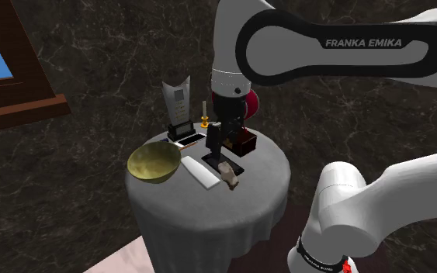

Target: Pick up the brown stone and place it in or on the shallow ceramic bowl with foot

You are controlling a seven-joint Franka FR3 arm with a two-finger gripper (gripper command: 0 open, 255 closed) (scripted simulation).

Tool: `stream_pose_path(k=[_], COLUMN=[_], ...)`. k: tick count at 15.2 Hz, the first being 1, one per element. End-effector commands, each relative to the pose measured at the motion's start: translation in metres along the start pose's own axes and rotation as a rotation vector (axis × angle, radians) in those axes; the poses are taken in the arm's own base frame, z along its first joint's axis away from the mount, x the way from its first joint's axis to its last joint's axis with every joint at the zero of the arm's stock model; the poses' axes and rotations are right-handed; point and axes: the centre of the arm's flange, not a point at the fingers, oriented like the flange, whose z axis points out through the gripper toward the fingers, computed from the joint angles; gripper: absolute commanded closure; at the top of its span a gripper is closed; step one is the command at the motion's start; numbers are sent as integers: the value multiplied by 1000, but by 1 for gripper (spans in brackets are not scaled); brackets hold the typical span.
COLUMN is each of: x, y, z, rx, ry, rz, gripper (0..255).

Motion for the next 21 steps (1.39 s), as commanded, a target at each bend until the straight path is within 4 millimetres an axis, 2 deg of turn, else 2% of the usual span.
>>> stream_pose_path(k=[1,8,14,21], x=[0,19,27,28], y=[0,45,89,93], z=[0,75,137,172], rx=[0,-31,-57,-59], ry=[0,16,29,30], rz=[0,242,449,461], gripper=[0,0,0,0])
